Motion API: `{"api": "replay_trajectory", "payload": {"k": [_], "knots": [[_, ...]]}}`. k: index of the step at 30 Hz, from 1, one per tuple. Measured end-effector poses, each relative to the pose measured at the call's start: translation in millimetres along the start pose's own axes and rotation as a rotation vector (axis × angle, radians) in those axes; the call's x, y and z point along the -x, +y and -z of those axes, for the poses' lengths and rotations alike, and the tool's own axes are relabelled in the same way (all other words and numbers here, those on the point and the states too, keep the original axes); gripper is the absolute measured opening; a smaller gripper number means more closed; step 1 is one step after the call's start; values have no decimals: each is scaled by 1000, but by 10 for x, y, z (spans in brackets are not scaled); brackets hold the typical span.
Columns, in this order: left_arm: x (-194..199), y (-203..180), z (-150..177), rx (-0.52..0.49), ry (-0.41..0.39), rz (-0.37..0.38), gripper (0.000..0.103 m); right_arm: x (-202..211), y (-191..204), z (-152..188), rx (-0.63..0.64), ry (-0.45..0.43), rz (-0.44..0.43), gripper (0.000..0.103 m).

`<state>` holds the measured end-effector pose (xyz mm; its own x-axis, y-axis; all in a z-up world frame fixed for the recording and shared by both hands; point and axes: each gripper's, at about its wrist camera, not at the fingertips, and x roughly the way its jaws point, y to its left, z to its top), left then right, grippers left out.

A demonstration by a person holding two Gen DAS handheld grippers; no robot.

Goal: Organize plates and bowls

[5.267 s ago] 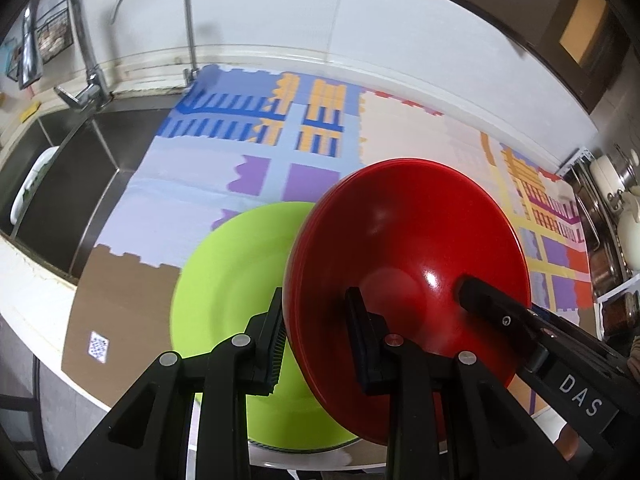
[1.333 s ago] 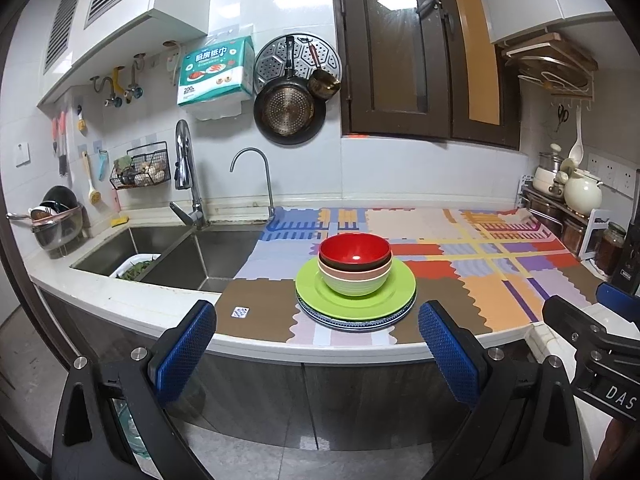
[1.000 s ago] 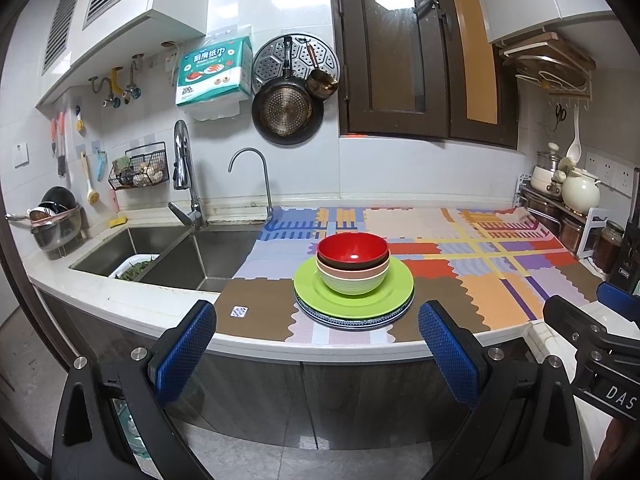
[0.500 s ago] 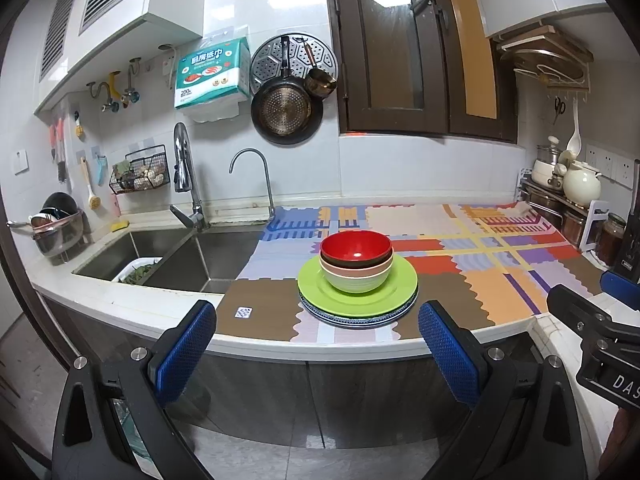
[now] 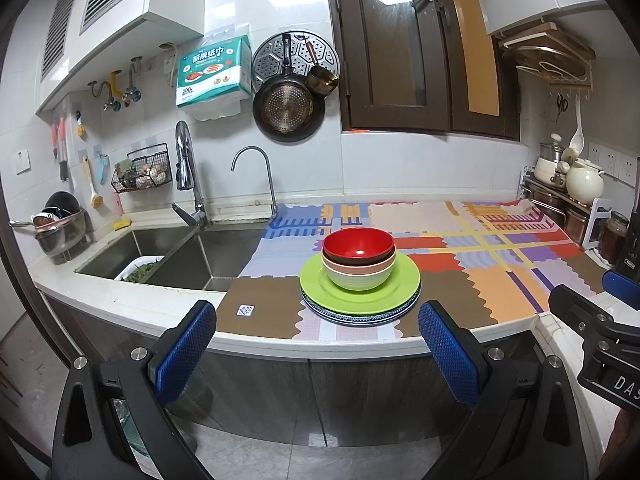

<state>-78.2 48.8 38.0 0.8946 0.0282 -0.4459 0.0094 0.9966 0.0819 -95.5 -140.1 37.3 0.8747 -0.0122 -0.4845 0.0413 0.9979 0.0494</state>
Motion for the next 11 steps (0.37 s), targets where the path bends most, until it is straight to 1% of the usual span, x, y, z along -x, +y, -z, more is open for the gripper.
{"api": "replay_trajectory", "payload": {"k": [11], "knots": [[-13,2,-1,2,-2,-2,103,-13,4,-4,3,-2,-1,91]]}}
